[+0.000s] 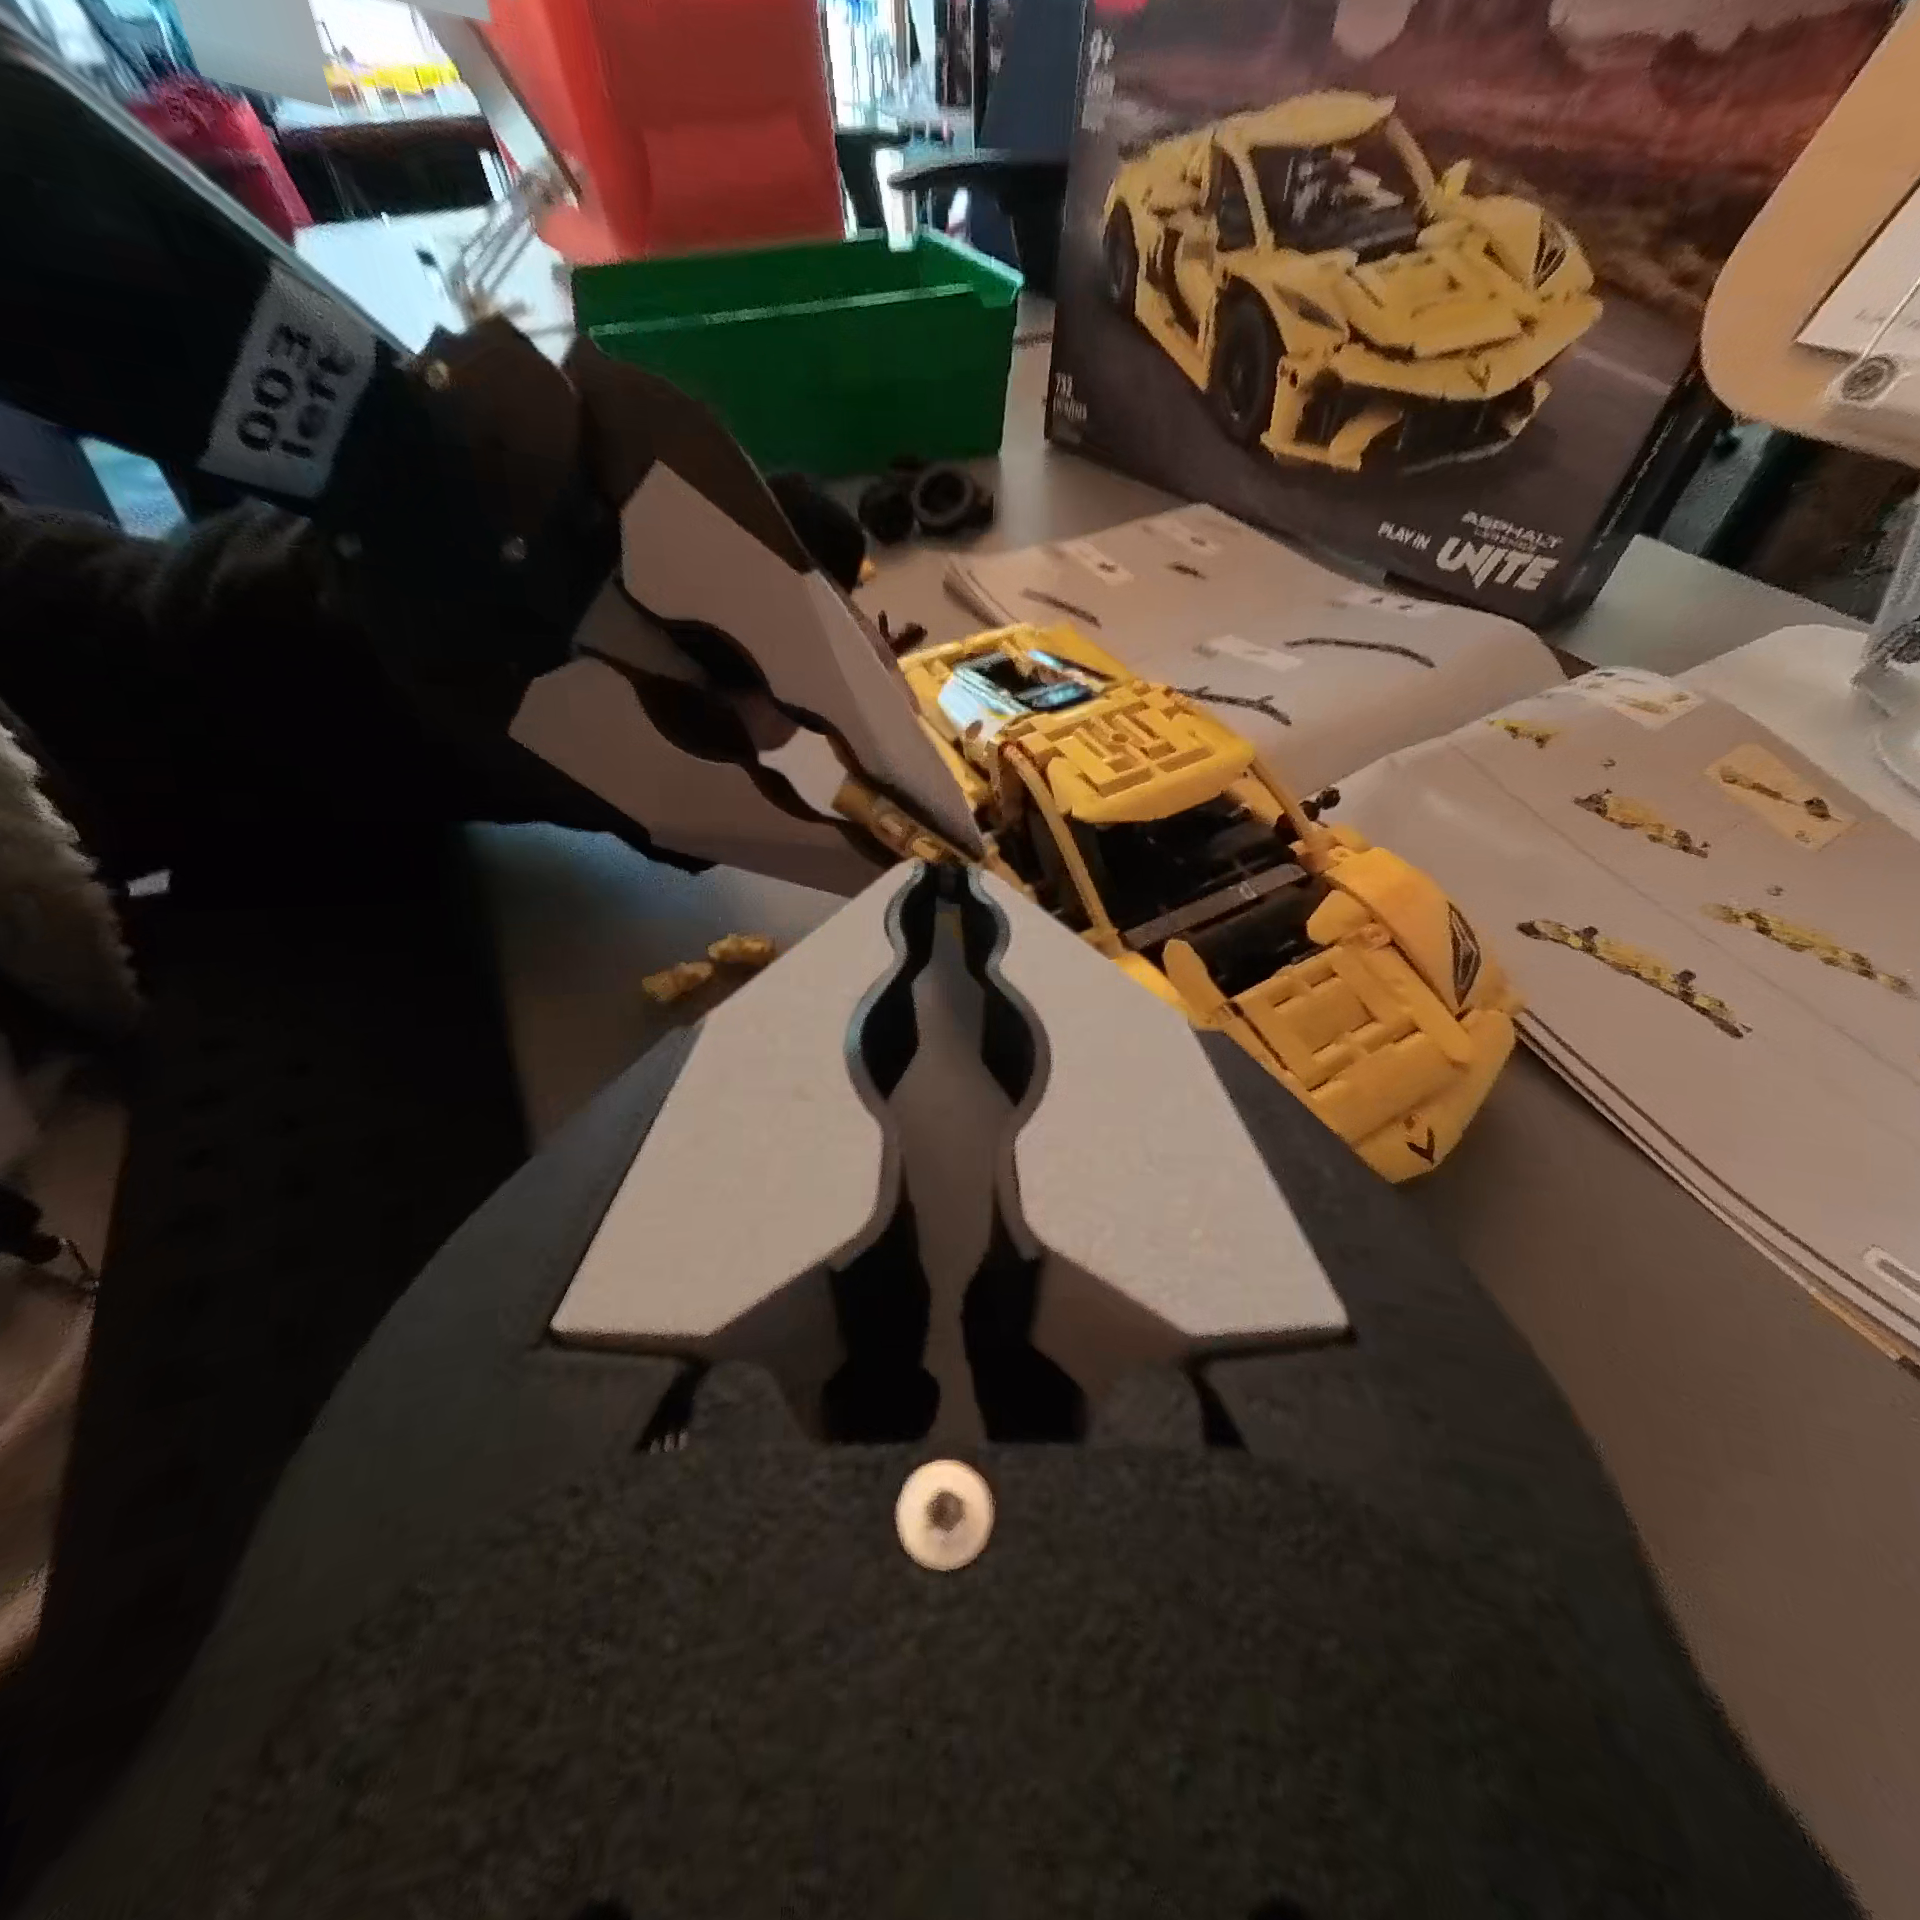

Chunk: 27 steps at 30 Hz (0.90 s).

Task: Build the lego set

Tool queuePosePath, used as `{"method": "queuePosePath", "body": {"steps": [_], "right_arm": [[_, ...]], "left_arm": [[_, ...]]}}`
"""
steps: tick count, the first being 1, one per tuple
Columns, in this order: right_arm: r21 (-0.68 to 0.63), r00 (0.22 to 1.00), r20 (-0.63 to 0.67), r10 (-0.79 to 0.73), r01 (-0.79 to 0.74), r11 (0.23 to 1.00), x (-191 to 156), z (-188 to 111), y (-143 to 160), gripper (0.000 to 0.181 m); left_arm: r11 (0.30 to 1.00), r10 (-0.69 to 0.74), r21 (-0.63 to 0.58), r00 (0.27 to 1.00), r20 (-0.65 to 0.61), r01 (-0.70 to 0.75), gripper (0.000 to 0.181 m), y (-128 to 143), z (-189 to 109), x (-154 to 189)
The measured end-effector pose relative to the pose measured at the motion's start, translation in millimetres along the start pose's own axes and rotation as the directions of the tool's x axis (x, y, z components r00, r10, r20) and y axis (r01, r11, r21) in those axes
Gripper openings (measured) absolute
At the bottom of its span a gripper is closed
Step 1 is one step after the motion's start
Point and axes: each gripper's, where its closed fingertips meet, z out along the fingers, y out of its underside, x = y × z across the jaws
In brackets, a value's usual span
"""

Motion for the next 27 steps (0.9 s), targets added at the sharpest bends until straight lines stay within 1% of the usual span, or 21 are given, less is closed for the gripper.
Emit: {"method": "queuePosePath", "body": {"steps": [5, 7, 11, 18, 20, 25, 27], "right_arm": [[-0.064, 1.000, 0.000, -0.006, 0.006, 0.998, -1, 2, 3, 0.005], [-0.070, 1.000, -0.020, -0.008, 0.007, 0.998, 2, 1, 3, 0.005], [-0.072, 1.000, -0.007, -0.005, 0.004, 0.997, -1, 1, 3, 0.005], [-0.091, 0.999, 0.045, 0.018, -0.014, 0.996, -4, -2, 3, 0.005], [-0.105, 0.999, 0.043, -0.020, 0.025, 0.994, -5, -2, 5, 0.004], [-0.196, 0.984, 0.051, -0.170, 0.176, 0.965, -7, -1, 11, 0.005], [-0.207, 0.988, 0.070, -0.136, 0.148, 0.967, -7, -1, 12, 0.005]], "left_arm": [[0.999, 0.036, -0.014, 0.999, 0.013, -0.036, 0.006, 2, 0, 0], [0.999, 0.043, -0.003, 0.999, 0.014, -0.043, 0.006, 0, 0, 1], [0.999, 0.037, 0.010, 0.999, 0.012, -0.037, 0.006, -1, -1, 2], [1.000, 0.011, 0.028, 1.000, 0.001, -0.011, 0.006, -5, -3, 4], [1.000, 0.019, 0.024, 1.000, 0.000, -0.019, 0.005, -4, -3, 5], [0.996, 0.093, -0.007, 0.996, 0.002, -0.093, 0.005, -4, -1, 11], [0.997, 0.073, -0.005, 0.997, -0.004, -0.073, 0.005, -3, -1, 12]]}}
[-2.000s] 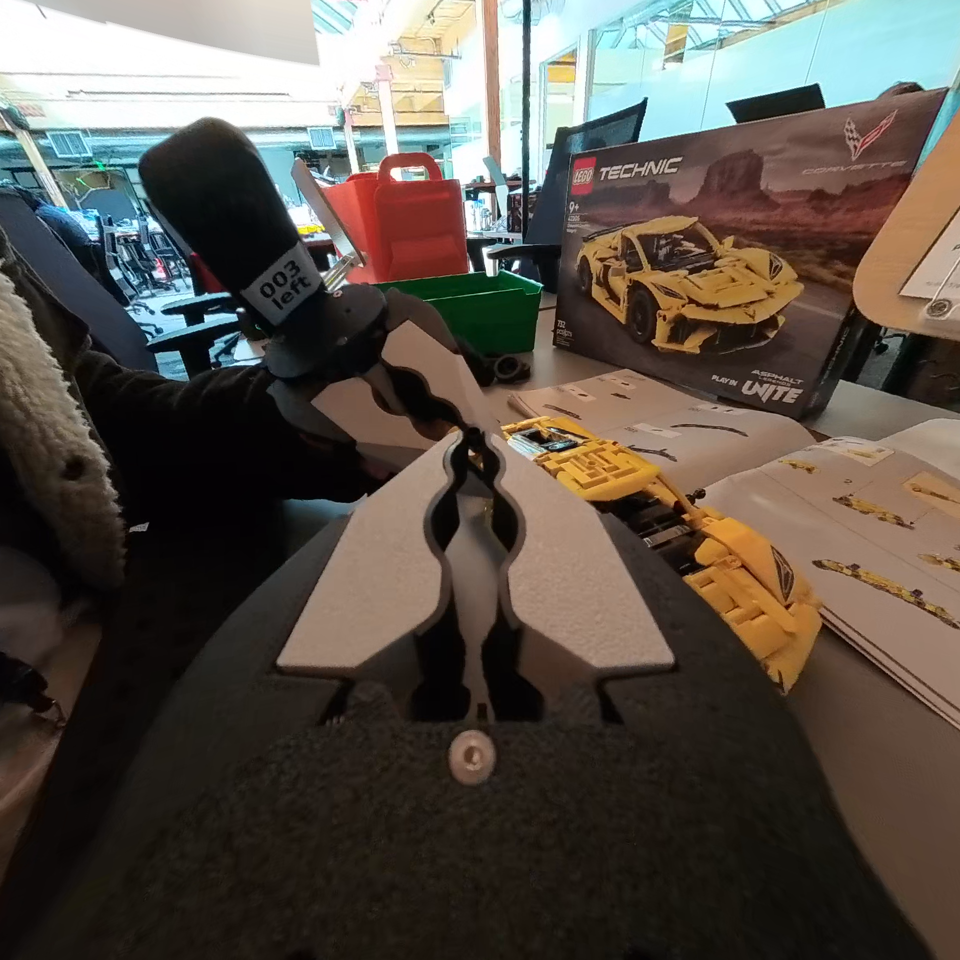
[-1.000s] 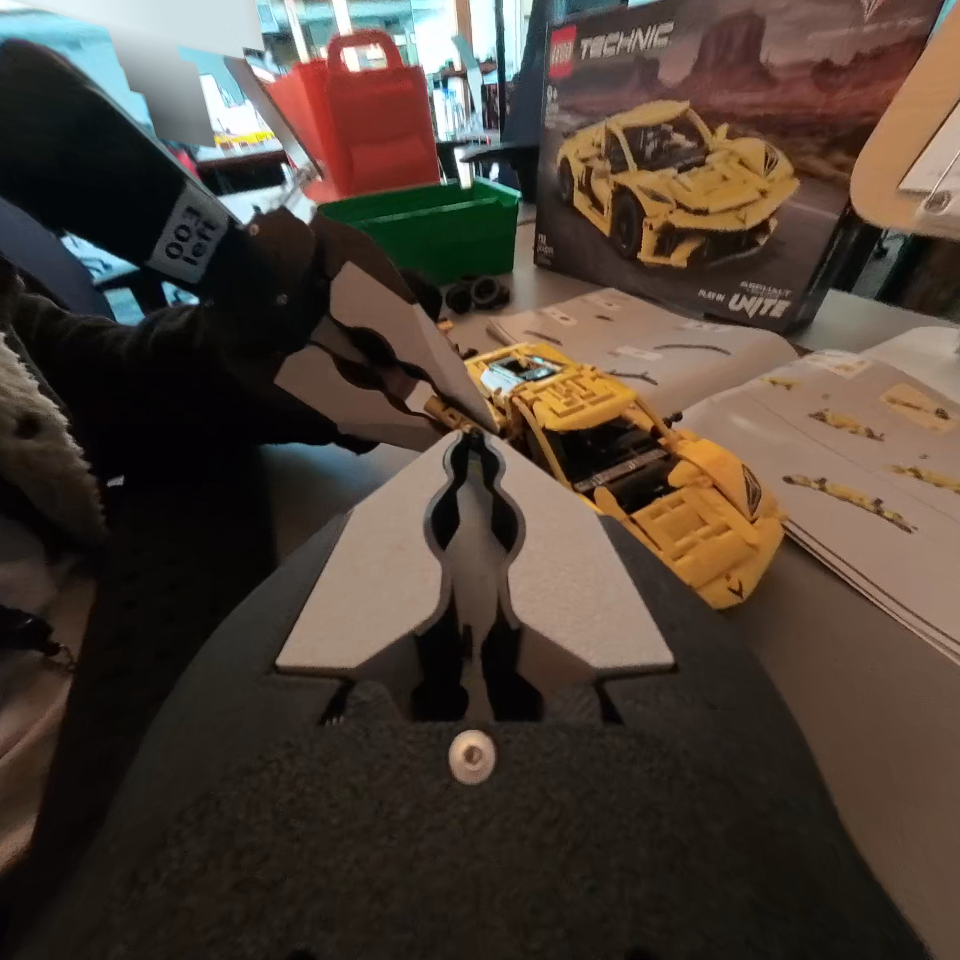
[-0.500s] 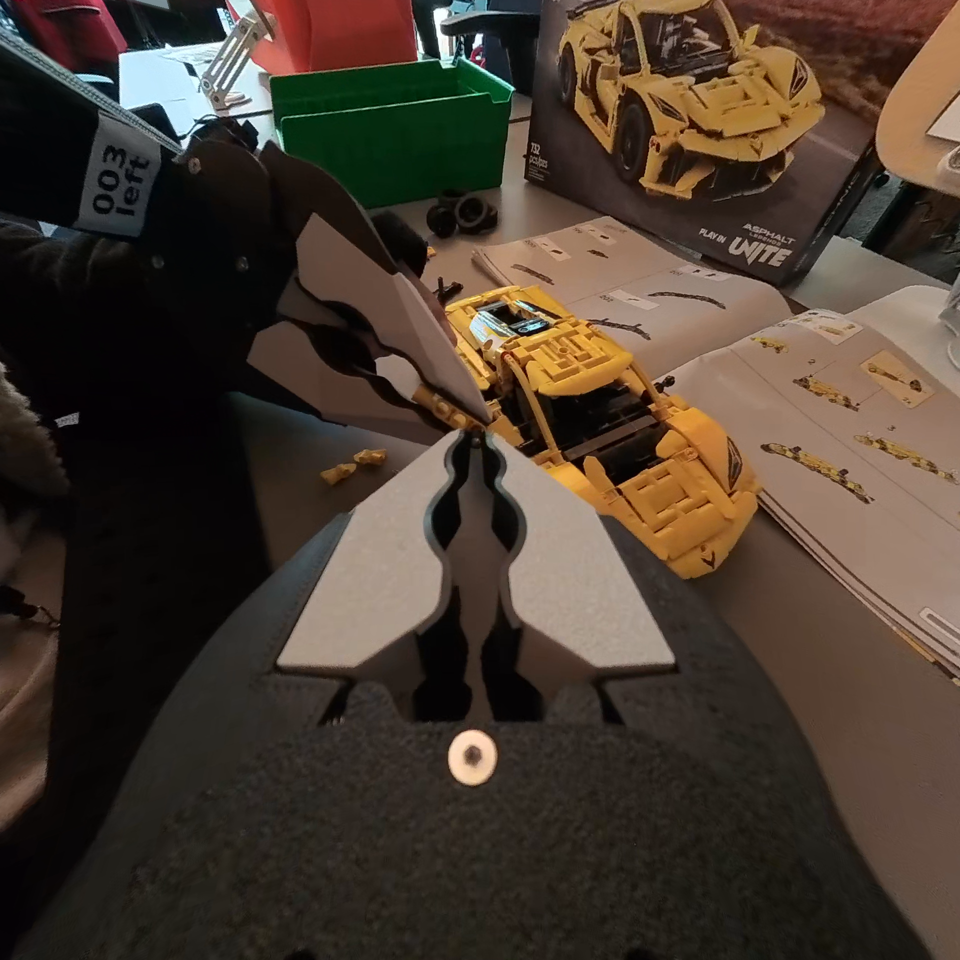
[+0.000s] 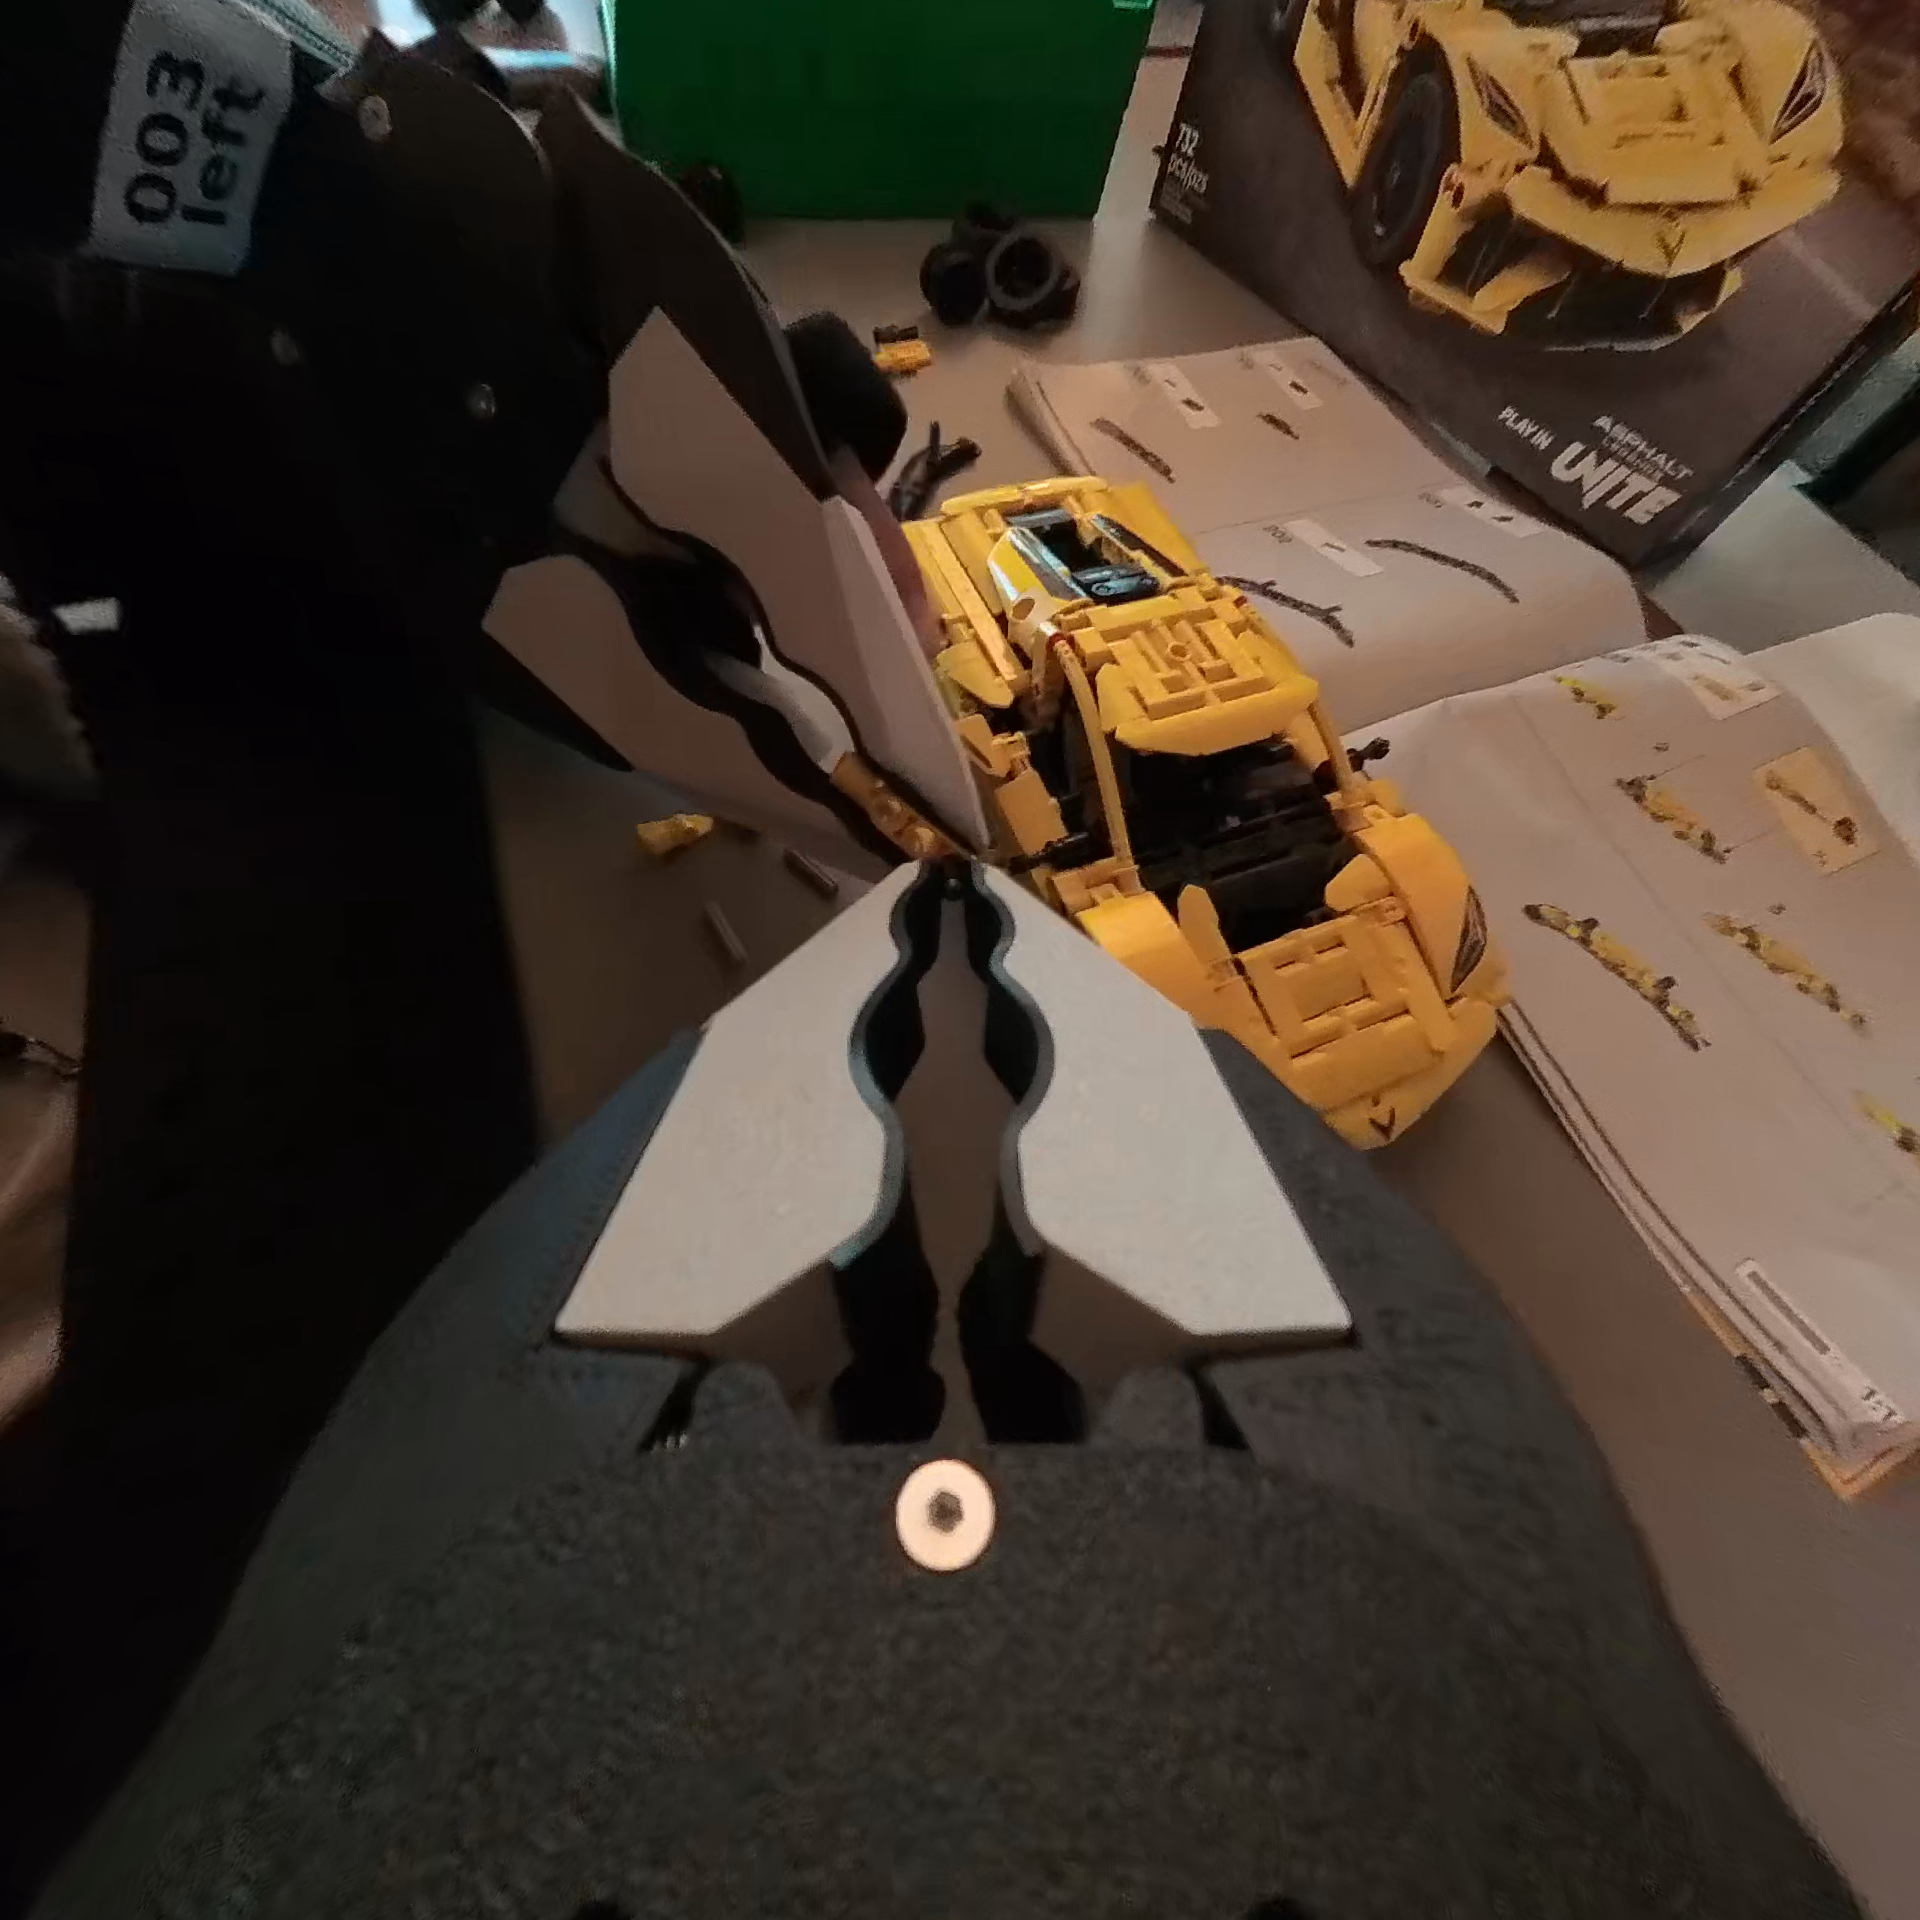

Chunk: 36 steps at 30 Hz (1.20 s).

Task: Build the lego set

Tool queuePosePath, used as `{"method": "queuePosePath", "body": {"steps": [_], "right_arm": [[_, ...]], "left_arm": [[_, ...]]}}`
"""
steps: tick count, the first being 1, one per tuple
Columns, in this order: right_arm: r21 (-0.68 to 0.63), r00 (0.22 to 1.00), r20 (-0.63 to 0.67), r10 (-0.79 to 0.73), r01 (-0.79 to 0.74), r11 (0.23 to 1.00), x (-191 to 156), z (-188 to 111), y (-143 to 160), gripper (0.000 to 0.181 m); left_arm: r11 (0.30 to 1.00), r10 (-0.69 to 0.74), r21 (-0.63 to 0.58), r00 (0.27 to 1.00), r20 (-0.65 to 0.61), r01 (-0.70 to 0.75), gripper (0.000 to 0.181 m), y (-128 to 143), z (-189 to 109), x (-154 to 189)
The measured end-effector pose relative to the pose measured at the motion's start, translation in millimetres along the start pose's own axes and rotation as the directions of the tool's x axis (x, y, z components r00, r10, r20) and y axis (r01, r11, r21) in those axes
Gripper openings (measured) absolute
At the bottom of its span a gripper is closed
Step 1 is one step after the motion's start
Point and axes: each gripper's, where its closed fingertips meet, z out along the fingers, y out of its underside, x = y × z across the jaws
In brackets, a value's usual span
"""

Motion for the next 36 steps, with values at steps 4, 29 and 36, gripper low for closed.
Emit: {"method": "queuePosePath", "body": {"steps": [4, 29, 36], "right_arm": [[0.051, 0.999, 0.000, 0.039, -0.039, 0.998, 3, 0, -5, 0.005], [-0.030, 0.847, -0.295, -0.442, 0.454, 0.891, 12, 13, -31, 0.028], [-0.025, 0.866, -0.252, -0.432, 0.441, 0.897, 9, 16, -33, 0.024]], "left_arm": [[0.998, -0.055, 0.020, 0.998, 0.006, 0.055, 0.006, 0, 0, -5], [0.193, -0.824, -0.068, 0.124, -0.553, 0.979, 0.007, -10, -16, -28], [0.151, -0.802, -0.104, 0.060, -0.594, 0.983, 0.007, -10, -21, -29]]}}
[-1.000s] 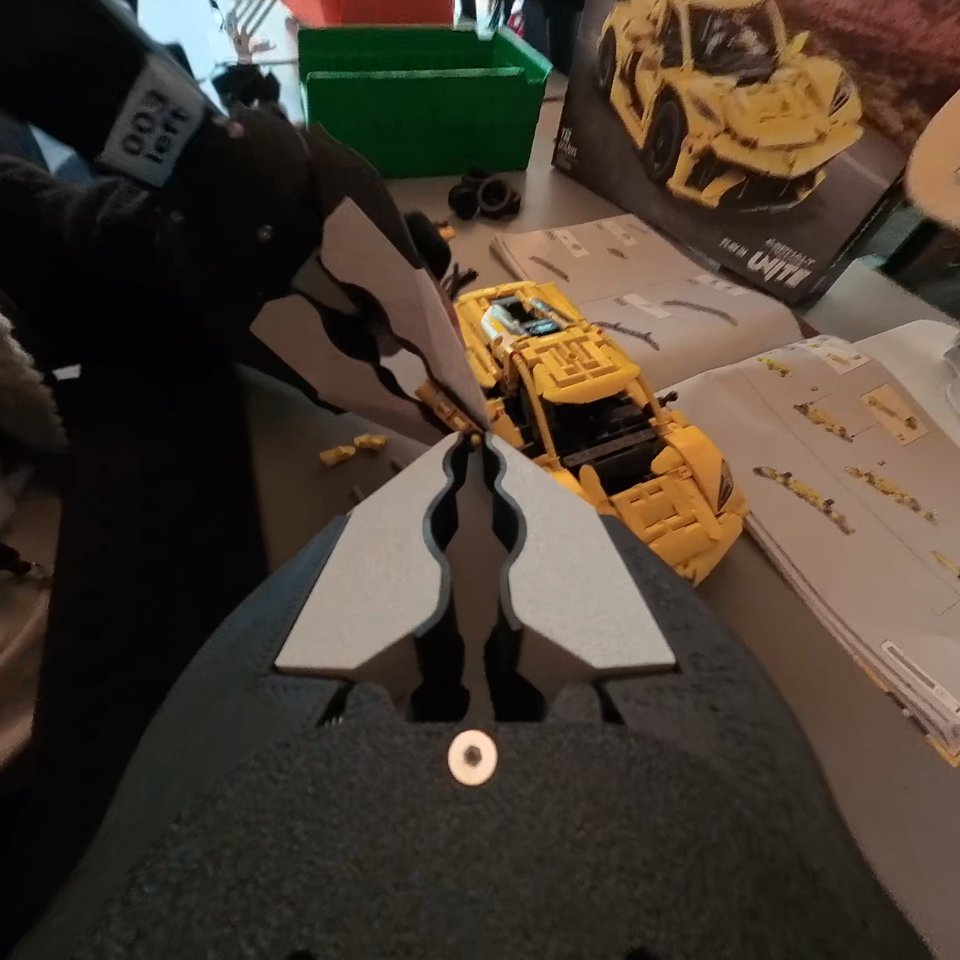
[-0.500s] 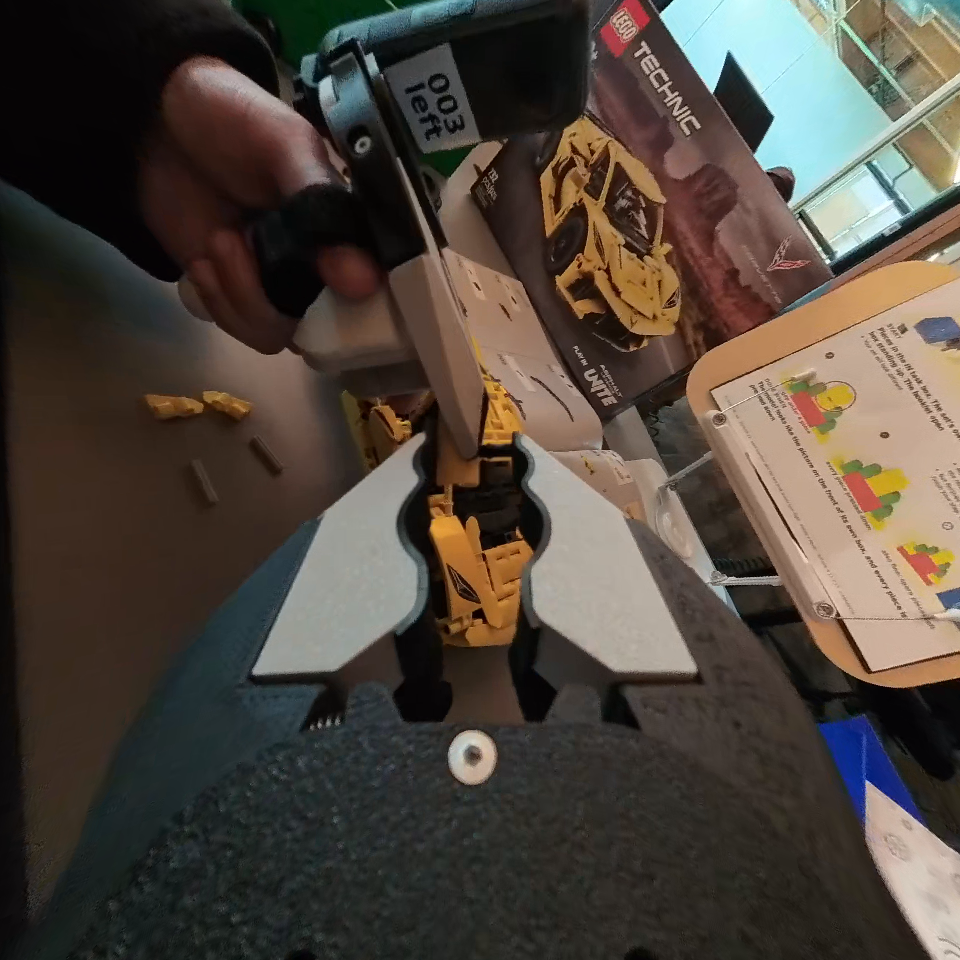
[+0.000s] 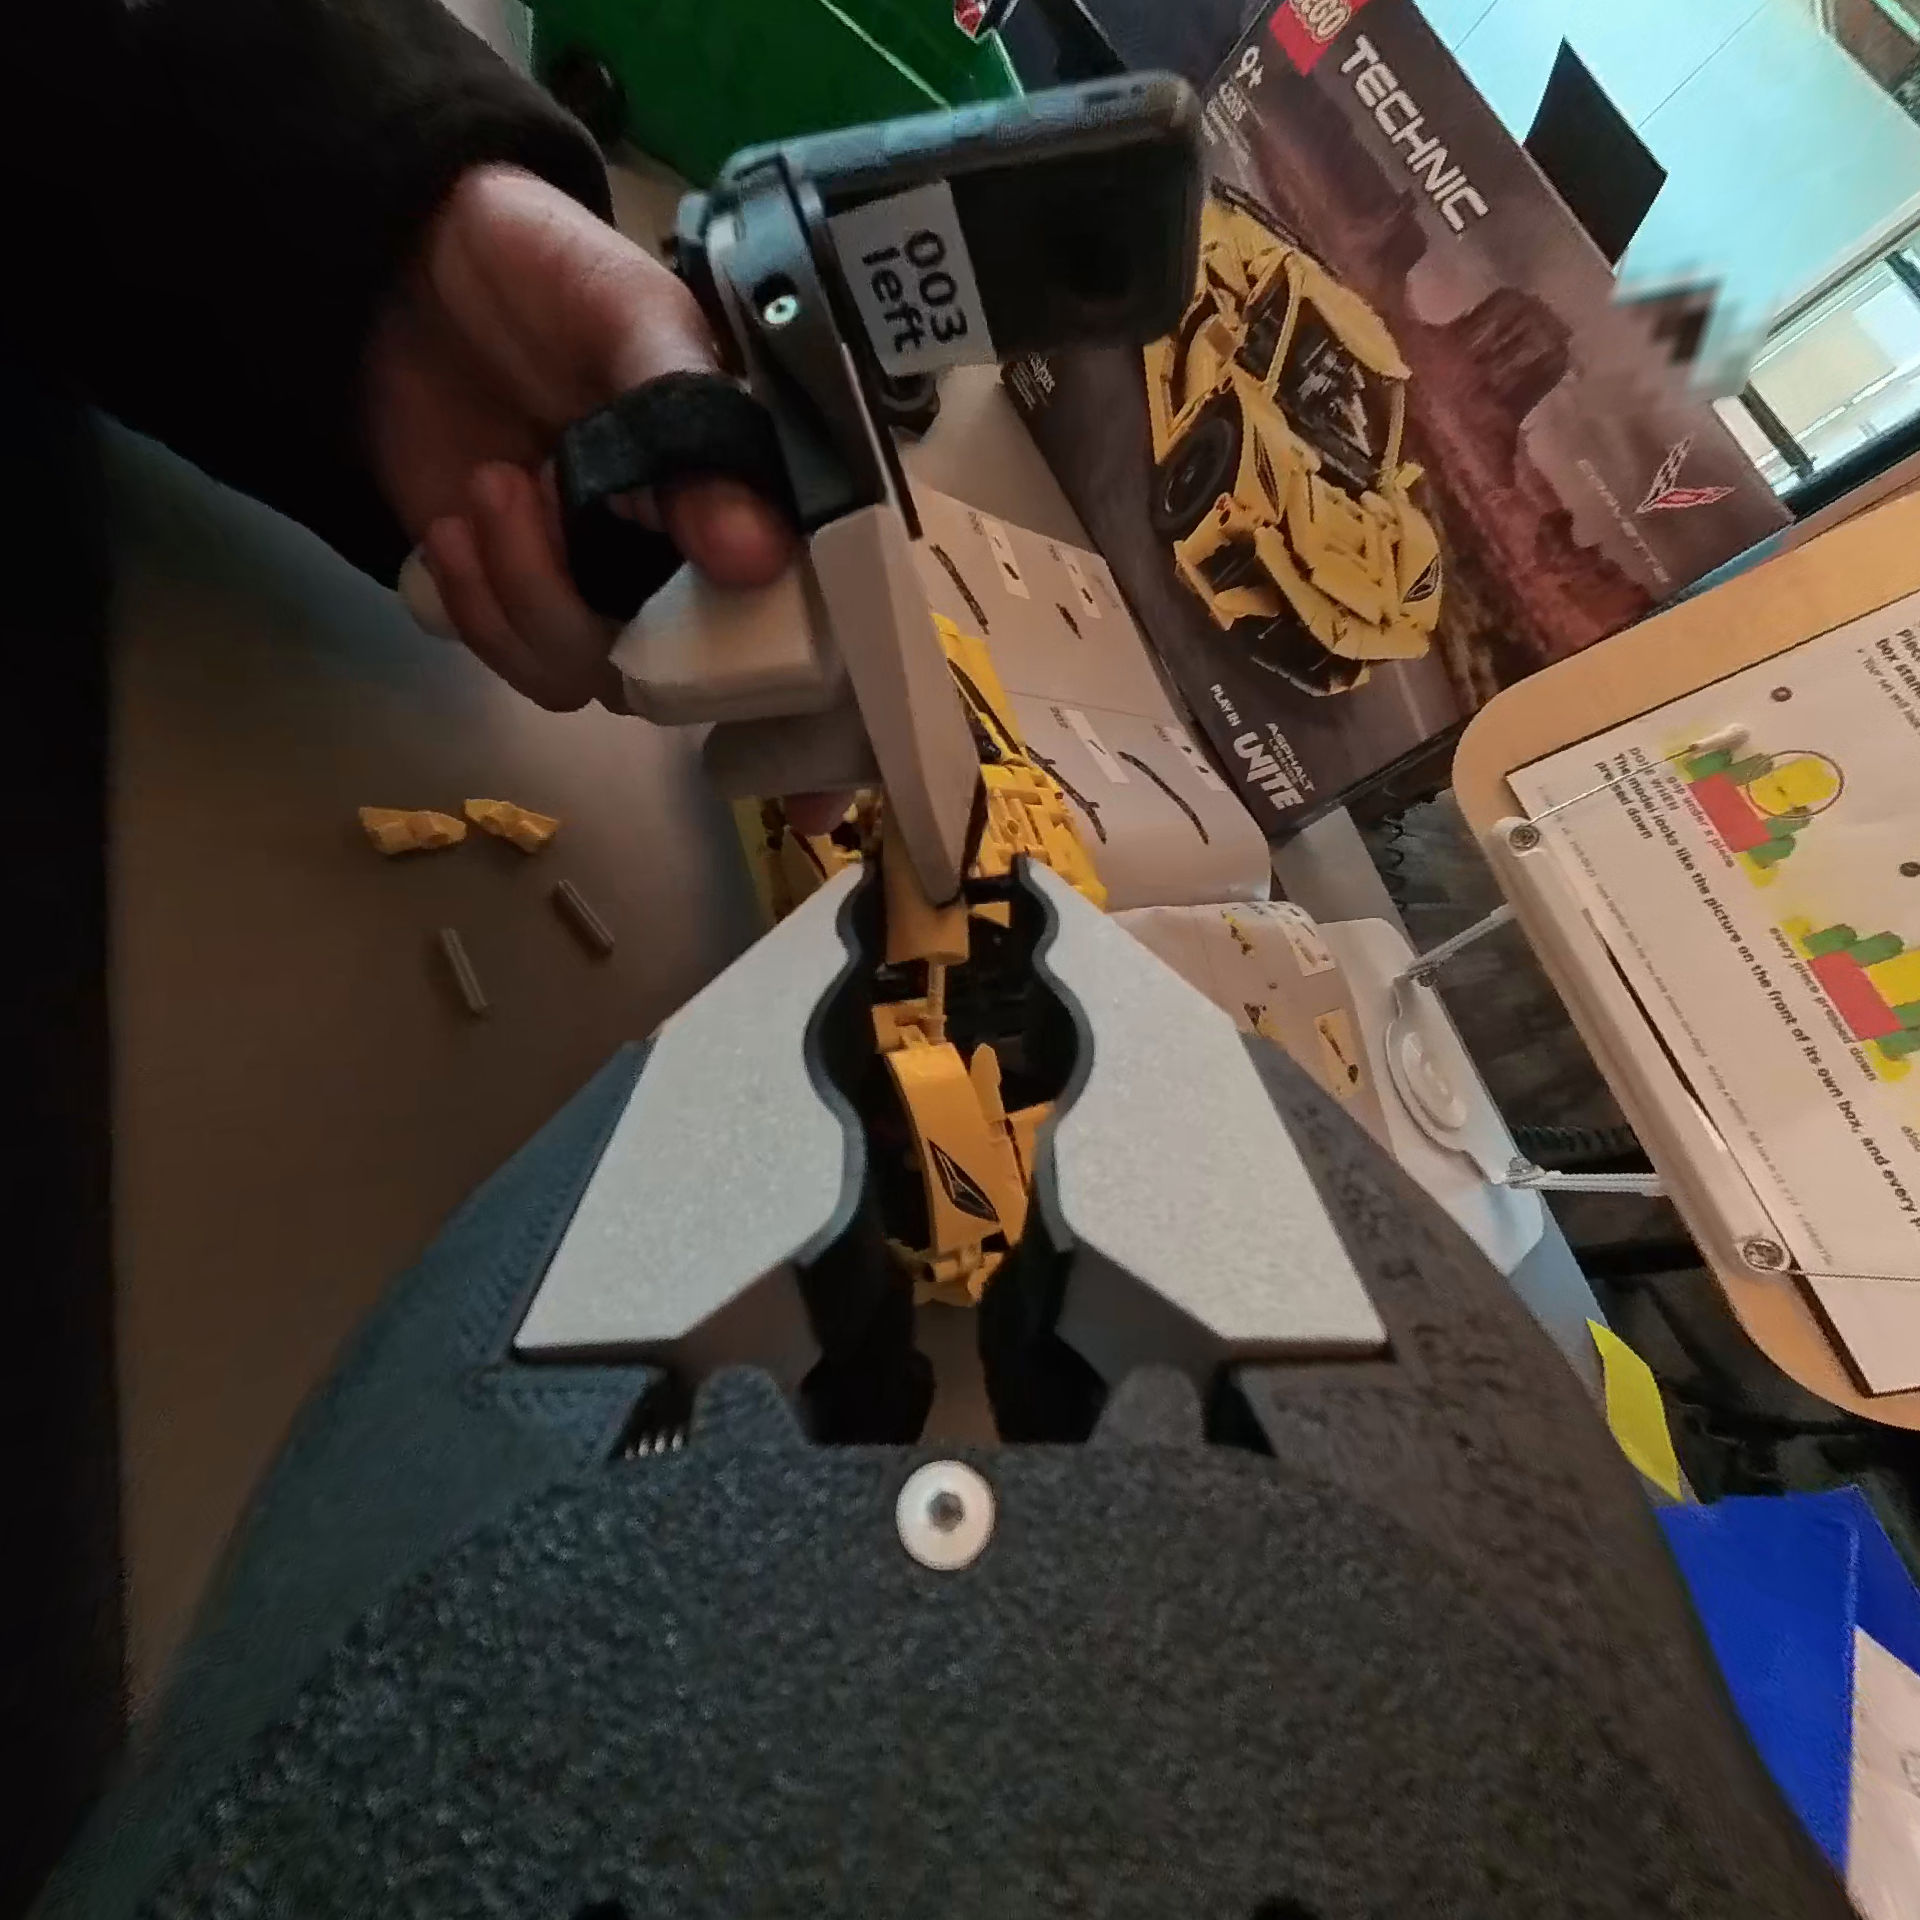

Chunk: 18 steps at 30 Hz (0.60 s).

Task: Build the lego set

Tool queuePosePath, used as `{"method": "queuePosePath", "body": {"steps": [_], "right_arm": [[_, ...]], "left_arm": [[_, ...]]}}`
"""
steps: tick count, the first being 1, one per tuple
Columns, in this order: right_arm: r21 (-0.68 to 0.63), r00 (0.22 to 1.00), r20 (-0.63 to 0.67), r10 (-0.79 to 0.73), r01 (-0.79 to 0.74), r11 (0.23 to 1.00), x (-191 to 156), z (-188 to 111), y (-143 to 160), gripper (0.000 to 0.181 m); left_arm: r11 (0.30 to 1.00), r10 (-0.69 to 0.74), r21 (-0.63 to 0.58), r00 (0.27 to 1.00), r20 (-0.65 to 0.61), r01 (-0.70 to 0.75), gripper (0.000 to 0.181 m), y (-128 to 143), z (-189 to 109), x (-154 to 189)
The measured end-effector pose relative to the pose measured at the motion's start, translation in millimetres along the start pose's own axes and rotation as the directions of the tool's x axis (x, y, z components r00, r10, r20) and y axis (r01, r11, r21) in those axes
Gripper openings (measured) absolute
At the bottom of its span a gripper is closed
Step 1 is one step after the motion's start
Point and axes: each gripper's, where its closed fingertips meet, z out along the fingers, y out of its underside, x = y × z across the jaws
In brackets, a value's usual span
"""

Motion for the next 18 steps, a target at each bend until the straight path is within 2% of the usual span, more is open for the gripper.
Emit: {"method": "queuePosePath", "body": {"steps": [9, 14, 18], "right_arm": [[0.093, 0.994, -0.087, 0.070, -0.062, 0.994, 15, -6, -8, 0.024], [0.095, 0.990, -0.121, 0.073, -0.062, 0.994, 16, -5, -6, 0.024], [0.114, 0.987, -0.118, 0.106, -0.092, 0.989, 16, -5, -6, 0.024]], "left_arm": [[0.998, -0.009, 0.063, 0.998, -0.062, 0.013, 0.008, -11, -1, 8], [0.997, 0.042, 0.071, 0.999, -0.017, -0.040, 0.004, -11, -1, 5], [0.988, 0.141, 0.058, 0.990, 0.023, -0.142, 0.002, -10, 0, 6]]}}
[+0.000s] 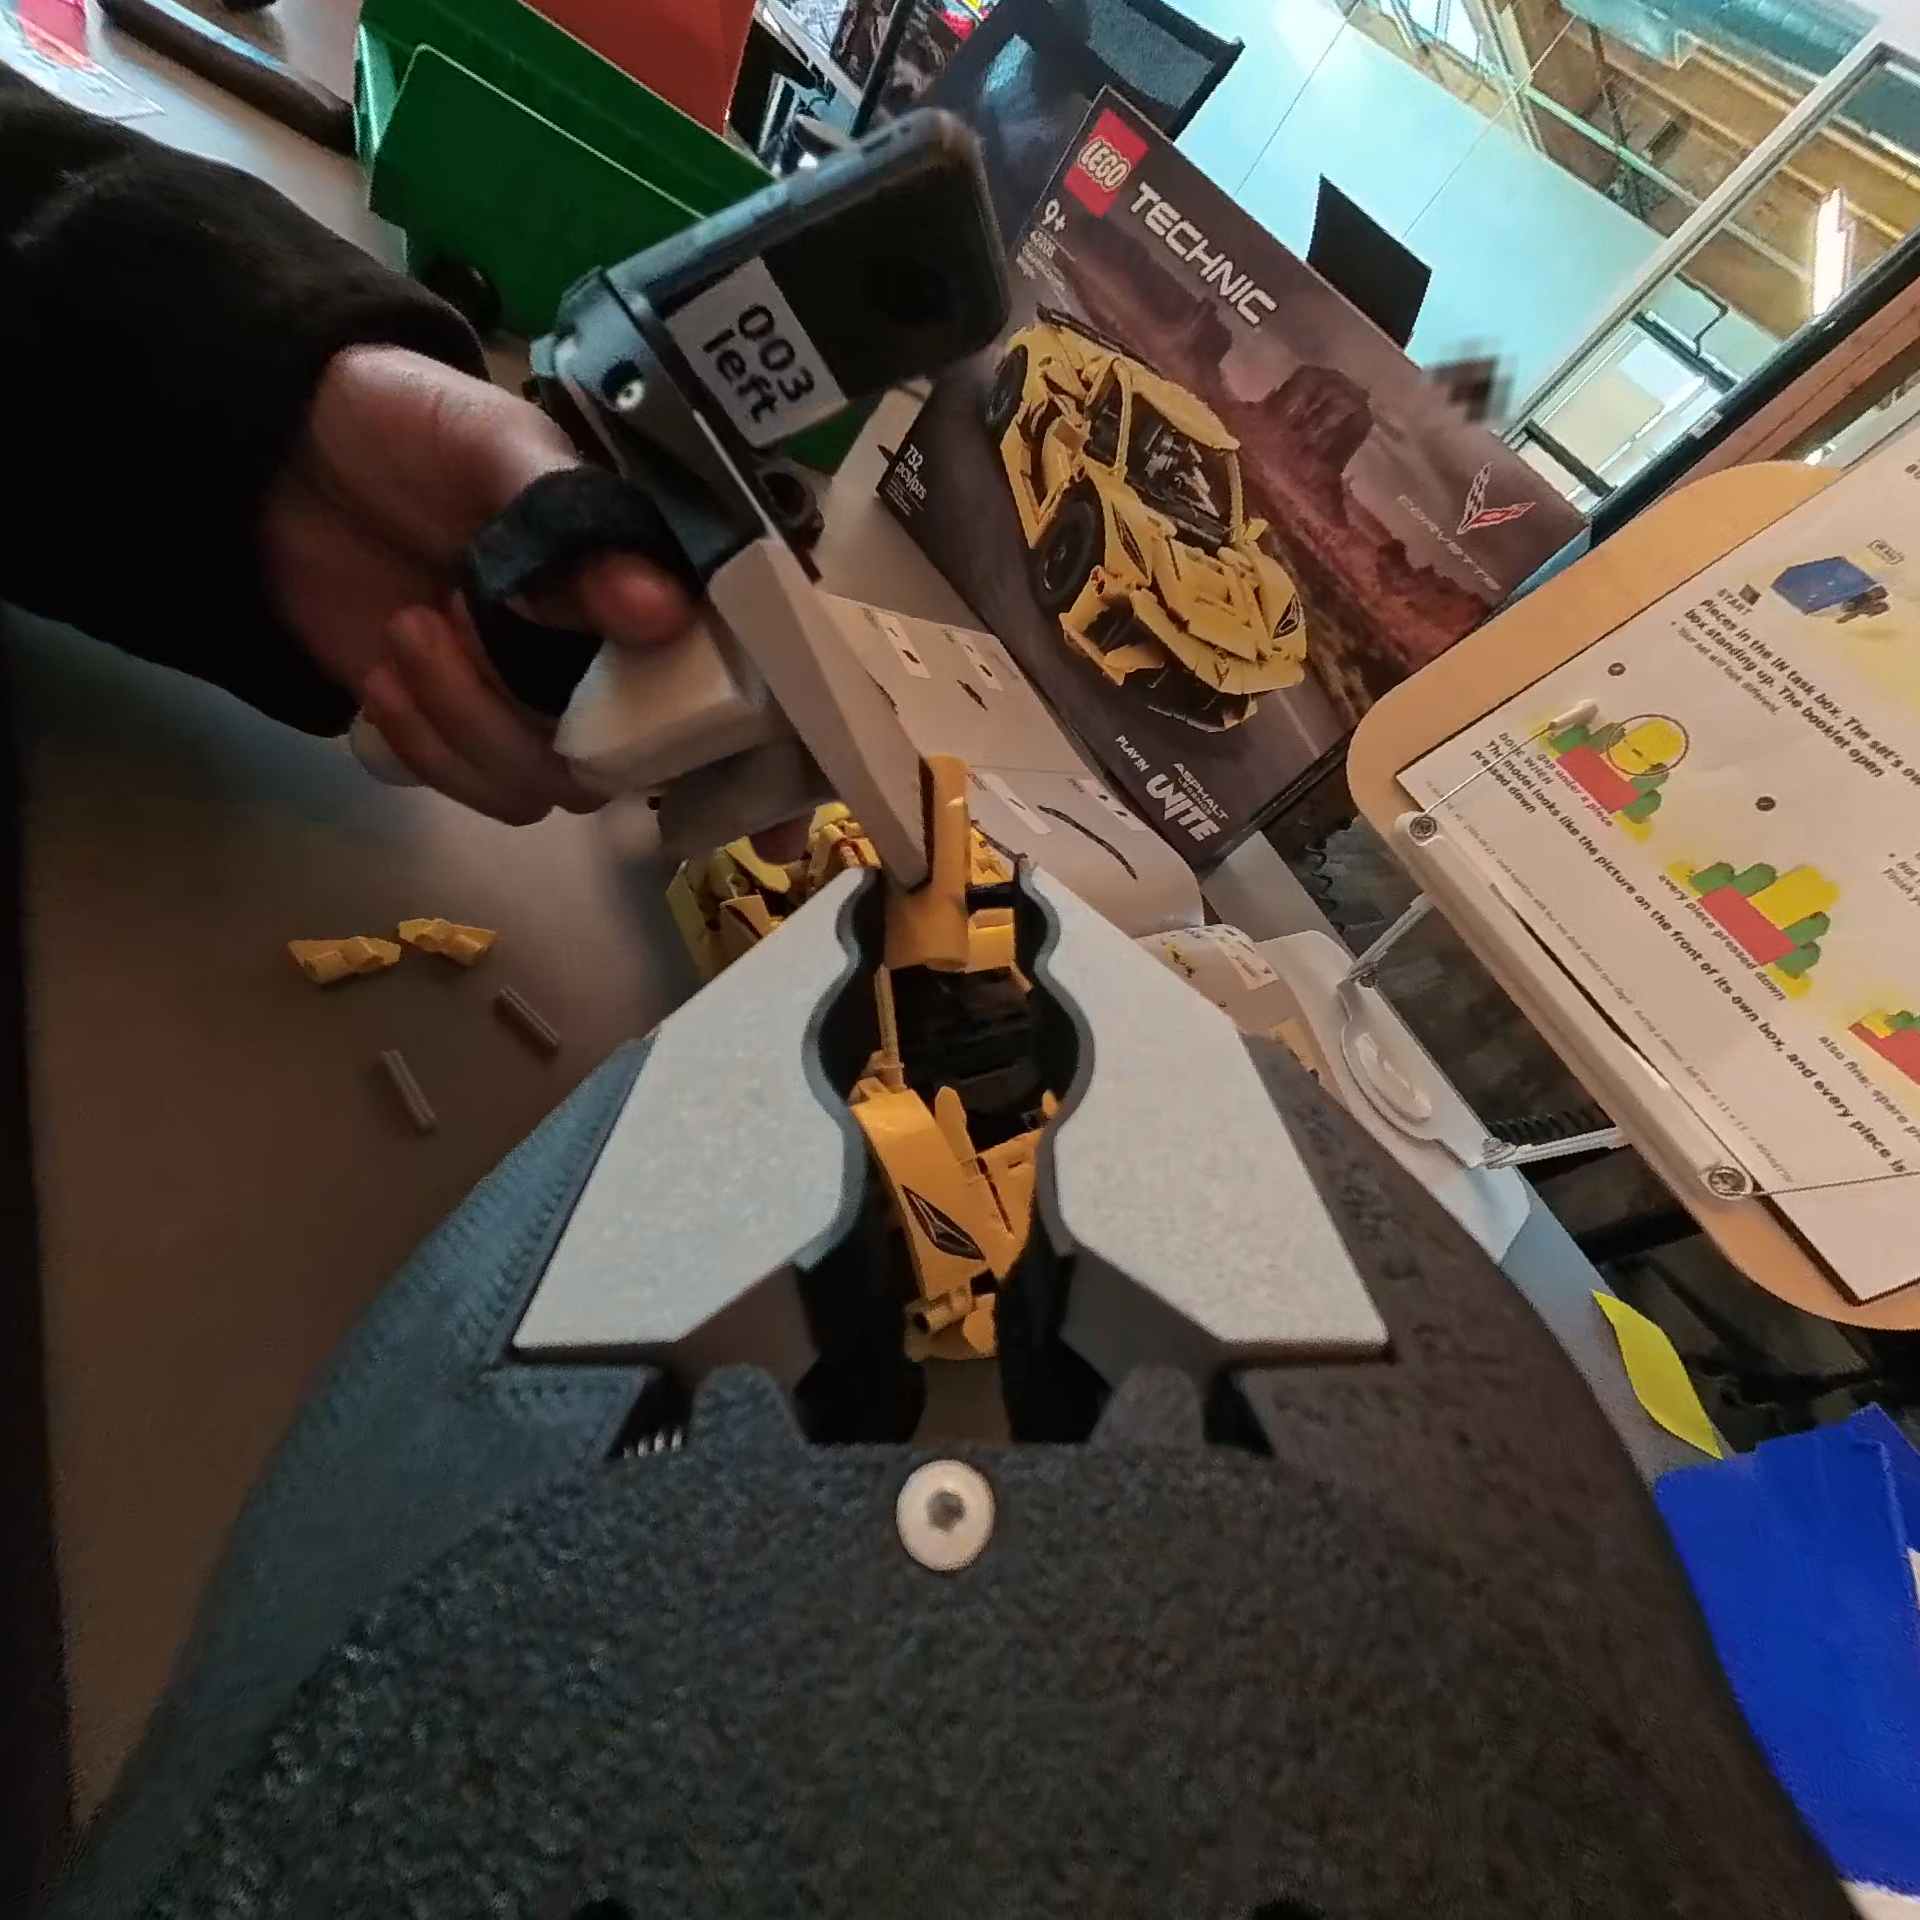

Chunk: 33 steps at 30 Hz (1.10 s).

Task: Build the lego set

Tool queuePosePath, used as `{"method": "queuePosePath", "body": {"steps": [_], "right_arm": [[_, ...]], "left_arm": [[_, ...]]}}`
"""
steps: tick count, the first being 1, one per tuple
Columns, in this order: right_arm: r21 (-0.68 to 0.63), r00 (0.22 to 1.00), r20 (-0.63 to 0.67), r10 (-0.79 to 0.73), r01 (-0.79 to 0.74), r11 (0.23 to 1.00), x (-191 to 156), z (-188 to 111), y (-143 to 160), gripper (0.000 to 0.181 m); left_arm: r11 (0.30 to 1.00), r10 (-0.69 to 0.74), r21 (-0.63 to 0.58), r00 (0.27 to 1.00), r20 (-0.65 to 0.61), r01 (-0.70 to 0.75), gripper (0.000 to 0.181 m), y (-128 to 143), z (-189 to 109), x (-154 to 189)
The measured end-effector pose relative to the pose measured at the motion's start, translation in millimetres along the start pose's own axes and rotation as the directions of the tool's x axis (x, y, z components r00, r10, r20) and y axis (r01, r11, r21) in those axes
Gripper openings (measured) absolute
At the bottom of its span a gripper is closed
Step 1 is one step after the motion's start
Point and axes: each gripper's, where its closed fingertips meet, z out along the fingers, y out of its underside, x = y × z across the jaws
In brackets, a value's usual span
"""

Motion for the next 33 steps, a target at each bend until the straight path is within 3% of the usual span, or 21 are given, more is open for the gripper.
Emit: {"method": "queuePosePath", "body": {"steps": [3, 7, 10, 12, 14, 17, 20, 25, 33], "right_arm": [[0.032, 1.000, -0.015, 0.027, -0.026, 0.999, -1, -3, -4, 0.025], [0.065, 0.990, 0.037, 0.136, -0.138, 0.988, -2, -15, -10, 0.033], [0.084, 0.976, 0.077, 0.205, -0.211, 0.974, 1, -26, -11, 0.032], [0.074, 0.963, 0.106, 0.247, -0.255, 0.964, 3, -33, -9, 0.032], [0.016, 0.927, 0.201, 0.317, -0.327, 0.945, -3, -41, -1, 0.021], [-0.247, 0.825, 0.349, 0.444, -0.376, 0.893, -33, -51, 38, 0.023], [-0.432, 0.825, 0.354, 0.440, -0.273, 0.859, -57, -52, 78, 0.021], [-0.534, 0.828, 0.340, 0.445, -0.220, 0.816, -85, -37, 110, 0.016], [-0.557, 0.856, 0.313, 0.411, -0.184, 0.810, -88, -25, 121, 0.012]], "left_arm": [[0.987, 0.156, -0.028, 0.987, 0.028, -0.156, 0.001, 1, 1, 6], [0.917, 0.398, -0.057, 0.914, 0.080, -0.394, 0.001, -1, 1, 13], [0.874, 0.485, -0.080, 0.869, 0.100, -0.479, 0.001, 0, 1, 14], [0.858, 0.513, -0.103, 0.850, 0.118, -0.504, 0.001, 2, 1, 11], [0.838, 0.544, -0.146, 0.824, 0.159, -0.525, 0.001, 3, -1, 1], [0.781, 0.622, -0.248, 0.751, 0.220, -0.574, 0.001, 6, -7, -15], [0.733, 0.673, -0.324, 0.709, 0.214, -0.598, 0.001, 15, -7, -22], [0.734, 0.657, -0.372, 0.734, 0.173, -0.569, 0.001, 30, -2, -24], [0.715, 0.655, -0.438, 0.742, 0.147, -0.545, 0.001, 45, 1, -29]]}}
